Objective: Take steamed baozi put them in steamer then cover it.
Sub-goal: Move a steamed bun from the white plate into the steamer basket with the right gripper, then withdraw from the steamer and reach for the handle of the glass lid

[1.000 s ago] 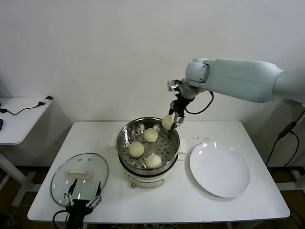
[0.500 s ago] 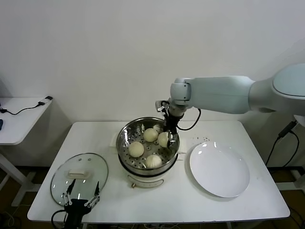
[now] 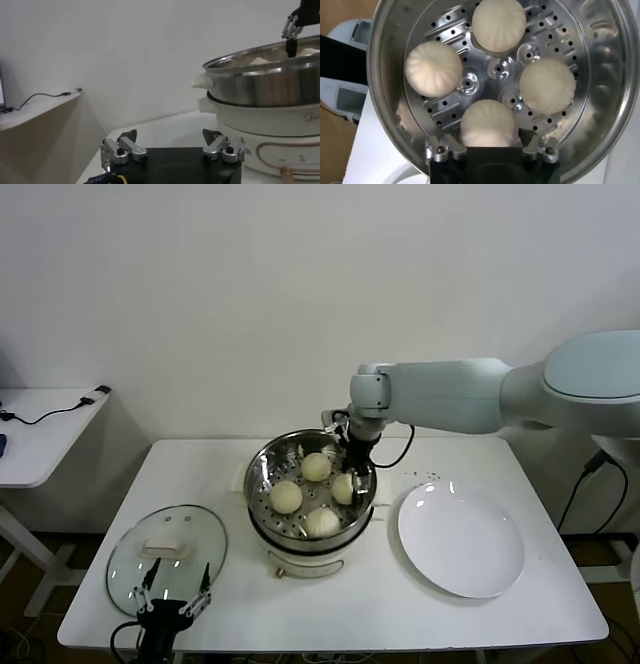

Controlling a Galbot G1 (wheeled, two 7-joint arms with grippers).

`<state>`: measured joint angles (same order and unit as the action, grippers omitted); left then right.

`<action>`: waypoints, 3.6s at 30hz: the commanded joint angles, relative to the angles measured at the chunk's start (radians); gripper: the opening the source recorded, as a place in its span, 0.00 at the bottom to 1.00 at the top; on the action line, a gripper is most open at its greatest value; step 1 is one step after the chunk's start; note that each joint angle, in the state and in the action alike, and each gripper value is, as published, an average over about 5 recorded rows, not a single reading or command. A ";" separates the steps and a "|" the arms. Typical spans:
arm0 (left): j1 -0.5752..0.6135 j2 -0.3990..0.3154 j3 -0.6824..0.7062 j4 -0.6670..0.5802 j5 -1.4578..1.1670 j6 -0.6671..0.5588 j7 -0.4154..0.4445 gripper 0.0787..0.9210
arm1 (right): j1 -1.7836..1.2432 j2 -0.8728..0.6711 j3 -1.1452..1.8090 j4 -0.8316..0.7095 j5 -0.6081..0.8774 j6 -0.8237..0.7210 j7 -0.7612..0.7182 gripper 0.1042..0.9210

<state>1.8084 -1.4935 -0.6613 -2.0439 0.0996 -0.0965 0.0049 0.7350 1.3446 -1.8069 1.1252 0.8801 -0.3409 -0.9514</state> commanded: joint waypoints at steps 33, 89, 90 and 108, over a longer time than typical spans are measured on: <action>-0.032 -0.013 -0.025 -0.029 0.001 0.017 -0.015 0.88 | -0.497 -0.848 0.760 0.423 0.164 0.550 0.624 0.88; -0.355 0.019 -0.207 0.438 1.530 -0.098 -0.195 0.88 | -2.055 -0.317 2.340 0.458 -0.287 0.518 0.670 0.88; -0.366 0.021 -0.208 0.451 1.526 -0.098 -0.201 0.88 | -2.056 -0.316 2.340 0.456 -0.291 0.521 0.670 0.88; -0.474 0.067 -0.203 0.583 1.479 -0.097 -0.245 0.88 | -2.067 -0.283 2.362 0.431 -0.337 0.543 0.652 0.88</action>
<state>1.3869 -1.4387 -0.8619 -1.5361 1.5870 -0.1952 -0.2115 -1.3241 1.0513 0.5459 1.5636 0.5628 0.1967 -0.2958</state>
